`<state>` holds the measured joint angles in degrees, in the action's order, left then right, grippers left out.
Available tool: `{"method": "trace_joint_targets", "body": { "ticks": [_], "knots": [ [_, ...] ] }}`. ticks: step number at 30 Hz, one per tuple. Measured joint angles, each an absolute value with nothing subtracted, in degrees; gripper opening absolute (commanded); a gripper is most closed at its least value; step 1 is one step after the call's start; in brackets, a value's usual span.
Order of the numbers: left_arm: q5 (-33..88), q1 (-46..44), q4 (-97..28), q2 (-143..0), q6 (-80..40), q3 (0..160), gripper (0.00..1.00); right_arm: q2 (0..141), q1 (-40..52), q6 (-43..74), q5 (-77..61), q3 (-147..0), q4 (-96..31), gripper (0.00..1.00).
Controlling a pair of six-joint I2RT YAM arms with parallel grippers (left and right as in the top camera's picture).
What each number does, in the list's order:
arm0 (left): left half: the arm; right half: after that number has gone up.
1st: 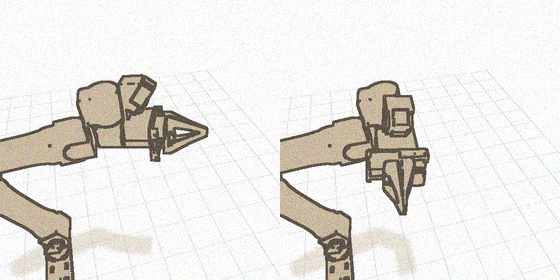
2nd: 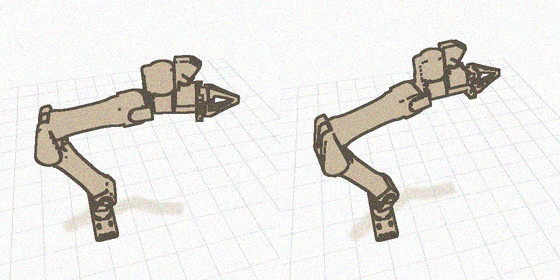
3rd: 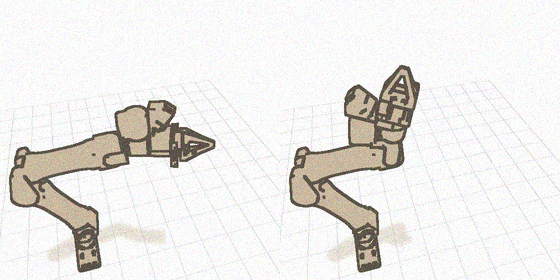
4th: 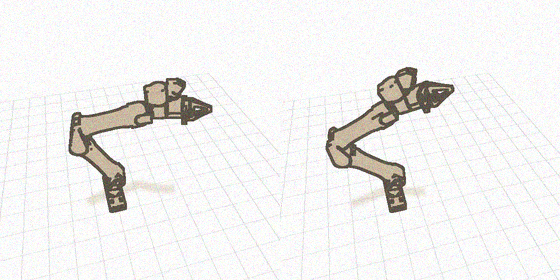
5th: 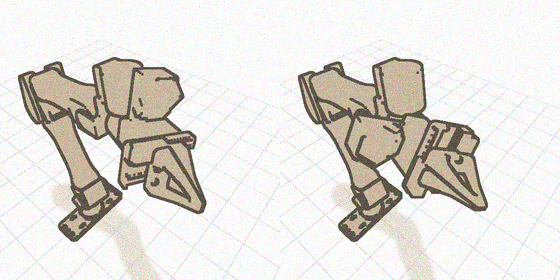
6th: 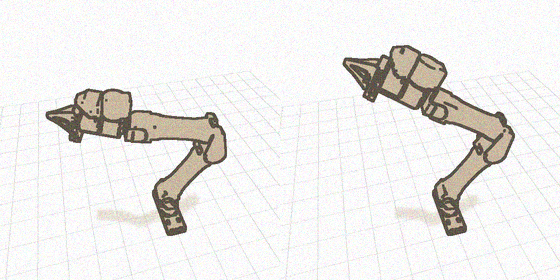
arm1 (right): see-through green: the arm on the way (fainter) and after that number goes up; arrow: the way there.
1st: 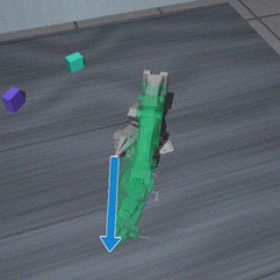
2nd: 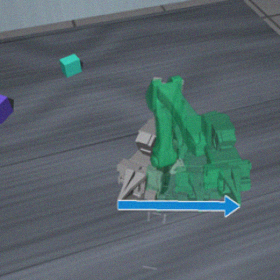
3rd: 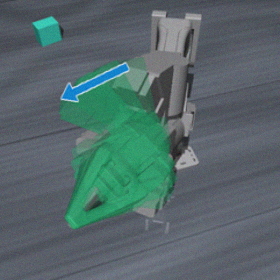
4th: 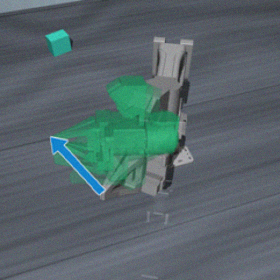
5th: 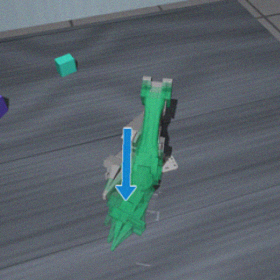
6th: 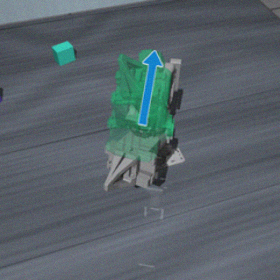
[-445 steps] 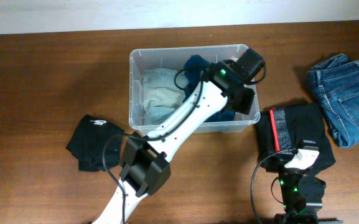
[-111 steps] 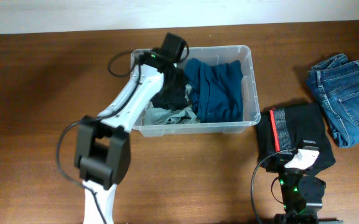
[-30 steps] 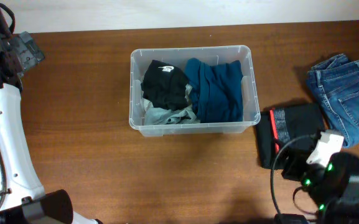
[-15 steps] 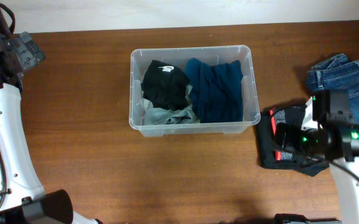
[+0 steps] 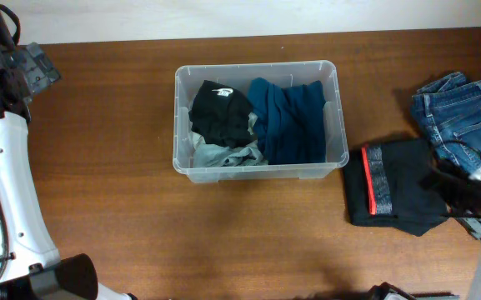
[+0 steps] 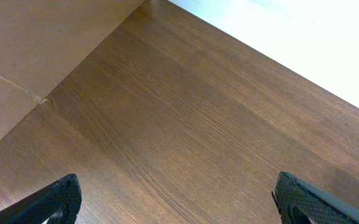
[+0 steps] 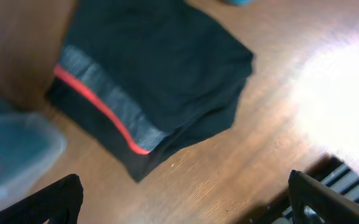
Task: Pack container
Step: 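Move the right gripper over the black leggings, then lower the right gripper onto the black leggings and close on them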
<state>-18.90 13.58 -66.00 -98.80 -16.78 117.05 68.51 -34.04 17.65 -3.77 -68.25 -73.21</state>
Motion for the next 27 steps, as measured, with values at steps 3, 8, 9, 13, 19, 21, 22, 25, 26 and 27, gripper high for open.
{"method": "trace_joint_targets", "body": {
  "ticks": [3, 8, 9, 13, 19, 21, 22, 25, 26, 27],
  "knots": [
    [-18.9, 13.6, -66.0, -98.8, -16.8, 117.1, 0.99, 68.5, -39.2, 18.3, -6.9, -65.8, -72.1, 0.99],
    [-18.9, 13.6, -66.0, -98.8, -16.8, 117.1, 1.0, 68.5, -45.8, 17.2, -14.4, -59.0, -67.9, 0.98],
    [-18.9, 13.6, -66.0, -98.8, -16.8, 117.1, 0.99, 68.5, -46.5, 17.1, -15.2, -57.9, -67.2, 0.98],
    [-18.9, 13.6, -66.0, -98.8, -16.8, 117.1, 0.99, 68.5, -49.8, 15.6, -19.7, -50.3, -62.2, 0.98],
    [-18.9, 13.6, -66.0, -98.8, -16.8, 117.1, 0.99, 68.5, -50.7, 14.6, -25.0, -38.9, -51.9, 0.98],
    [-18.9, 13.6, -66.0, -98.8, -16.8, 117.1, 0.99, 68.5, -50.8, 14.5, -26.4, -34.3, -45.4, 0.99],
    [-18.9, 13.6, -66.0, -98.8, -16.8, 117.1, 1.0, 68.4, -50.8, 14.6, -26.7, -32.9, -43.4, 0.98],
    [-18.9, 13.6, -66.0, -98.8, -16.8, 117.1, 0.99, 68.4, -50.8, 14.6, -27.2, -29.6, -38.4, 0.98],
    [-18.9, 13.6, -66.0, -98.8, -16.8, 117.1, 0.99, 68.4, -50.8, 14.8, -27.2, -28.5, -36.8, 0.98],
    [-18.9, 13.6, -66.0, -98.8, -16.8, 117.1, 0.99, 68.4, -50.8, 15.2, -27.3, -27.2, -35.0, 0.98]
  ]
}}
